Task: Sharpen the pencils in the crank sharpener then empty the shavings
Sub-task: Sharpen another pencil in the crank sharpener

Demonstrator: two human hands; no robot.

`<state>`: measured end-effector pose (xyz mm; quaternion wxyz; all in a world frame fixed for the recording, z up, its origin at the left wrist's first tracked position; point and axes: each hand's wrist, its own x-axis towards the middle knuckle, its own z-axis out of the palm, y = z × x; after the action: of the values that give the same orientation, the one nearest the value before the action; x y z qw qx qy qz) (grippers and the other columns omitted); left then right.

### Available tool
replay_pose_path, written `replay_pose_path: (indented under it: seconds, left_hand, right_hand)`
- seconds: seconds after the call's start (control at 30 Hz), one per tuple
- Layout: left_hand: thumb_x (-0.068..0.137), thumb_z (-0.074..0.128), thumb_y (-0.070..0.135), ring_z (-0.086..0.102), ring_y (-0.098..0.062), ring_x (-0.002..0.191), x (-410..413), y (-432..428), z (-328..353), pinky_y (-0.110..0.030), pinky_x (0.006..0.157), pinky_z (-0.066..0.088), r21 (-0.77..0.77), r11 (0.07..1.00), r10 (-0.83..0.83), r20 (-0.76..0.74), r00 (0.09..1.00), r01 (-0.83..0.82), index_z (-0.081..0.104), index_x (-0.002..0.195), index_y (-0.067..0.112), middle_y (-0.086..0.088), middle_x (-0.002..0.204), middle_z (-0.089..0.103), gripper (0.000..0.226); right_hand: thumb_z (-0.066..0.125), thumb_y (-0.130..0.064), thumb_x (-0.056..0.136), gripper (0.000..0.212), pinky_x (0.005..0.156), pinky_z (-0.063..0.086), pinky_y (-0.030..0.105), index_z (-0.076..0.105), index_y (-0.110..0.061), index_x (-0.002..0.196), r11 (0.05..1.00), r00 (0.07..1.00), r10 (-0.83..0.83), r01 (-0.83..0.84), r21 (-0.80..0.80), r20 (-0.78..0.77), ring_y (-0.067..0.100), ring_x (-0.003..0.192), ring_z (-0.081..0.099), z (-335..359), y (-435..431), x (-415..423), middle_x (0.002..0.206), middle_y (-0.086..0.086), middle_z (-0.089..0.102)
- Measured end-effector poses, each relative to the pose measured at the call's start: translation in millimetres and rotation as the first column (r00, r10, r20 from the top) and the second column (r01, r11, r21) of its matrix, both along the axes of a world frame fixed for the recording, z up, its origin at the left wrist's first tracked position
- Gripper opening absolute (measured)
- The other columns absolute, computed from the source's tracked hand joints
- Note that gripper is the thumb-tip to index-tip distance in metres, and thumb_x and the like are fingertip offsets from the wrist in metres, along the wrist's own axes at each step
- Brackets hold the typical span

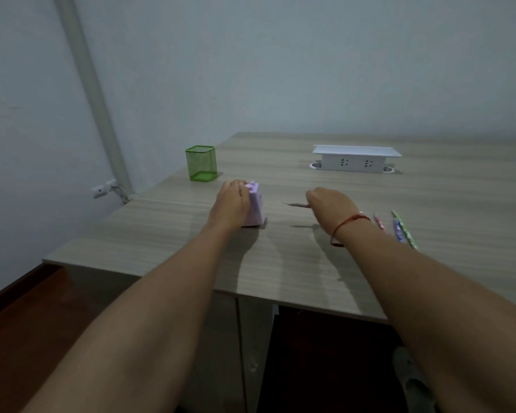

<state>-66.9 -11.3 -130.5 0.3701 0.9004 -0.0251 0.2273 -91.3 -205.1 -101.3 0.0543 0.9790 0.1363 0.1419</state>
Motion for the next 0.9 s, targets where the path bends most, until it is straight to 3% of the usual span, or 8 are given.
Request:
replay_pose_path:
  seconds: [0.17,0.33,0.43,0.53,0.7,0.9]
  left_hand:
    - [0.099,0.029,0.02,0.05,-0.029,0.111,-0.3,-13.6,-1.5,-0.034,0.09,0.041,0.027,0.999,0.021,0.006,1.0,-0.021,0.058,0.117,0.007,-0.016,0.12,0.053,0.037]
    - [0.099,0.031,0.019,0.049,-0.029,0.111,-7.8,-13.9,-5.0,-0.037,0.088,0.042,0.073,0.996,0.039,0.046,0.998,-0.042,0.057,0.116,0.009,-0.013,0.12,0.052,0.033]
    - [0.098,0.033,0.018,0.05,-0.03,0.111,-14.4,-18.1,-4.9,-0.038,0.09,0.042,0.085,0.995,0.049,0.069,0.996,-0.055,0.058,0.115,0.008,-0.015,0.12,0.053,0.031]
    - [0.098,0.034,0.019,0.05,-0.031,0.11,-23.0,-24.5,-4.0,-0.04,0.09,0.043,0.096,0.994,0.048,0.06,0.997,-0.054,0.058,0.114,0.007,-0.015,0.12,0.052,0.031]
    - [0.097,0.029,0.024,0.049,-0.032,0.111,-30.3,-39.6,-5.2,-0.039,0.094,0.041,0.087,0.996,0.017,0.044,0.999,-0.02,0.058,0.109,0.006,-0.017,0.117,0.054,0.036]
    - [0.098,0.036,0.015,0.049,-0.032,0.11,-34.4,-71.3,-7.5,-0.037,0.093,0.036,0.068,0.997,-0.029,0.073,0.997,0.024,0.059,0.105,0.003,-0.018,0.112,0.056,0.027]
  right_hand:
    - [0.048,-0.003,0.097,0.018,0.078,0.047,0.035,0.061,-0.002,0.11,0.976,0.995,-0.097,0.101,0.192,-0.033,0.033,0.097,0.062,-8.3,-23.1,0.8,0.11,0.018,0.063]
    - [0.047,-0.003,0.098,0.018,0.085,0.053,0.04,0.062,-0.003,0.108,0.936,0.993,-0.102,0.115,0.333,-0.056,0.031,0.094,0.063,-13.5,-12.8,0.3,0.106,0.017,0.064]
    - [0.045,-0.002,0.099,0.019,0.074,0.049,0.034,0.061,-0.002,0.108,0.929,0.992,-0.114,0.125,0.35,-0.051,0.027,0.084,0.059,-10.1,-8.1,-4.8,0.104,0.015,0.063]
    - [0.044,-0.003,0.099,0.02,0.069,0.039,0.03,0.06,-0.002,0.111,0.922,0.991,-0.13,0.135,0.362,-0.04,0.031,0.088,0.058,-4.8,-5.6,-12.1,0.107,0.016,0.062]
    - [0.052,-0.002,0.092,0.016,0.073,0.044,0.032,0.061,0.0,0.104,0.865,0.976,-0.212,0.21,0.455,-0.049,0.036,0.1,0.062,-4.7,-14.4,-21.7,0.11,0.019,0.062]
    - [0.058,-0.004,0.089,0.02,0.081,0.05,0.034,0.06,0.0,0.108,0.83,0.946,-0.302,0.321,0.456,-0.116,0.036,0.105,0.062,-19.2,-37.4,-32.8,0.115,0.02,0.061]
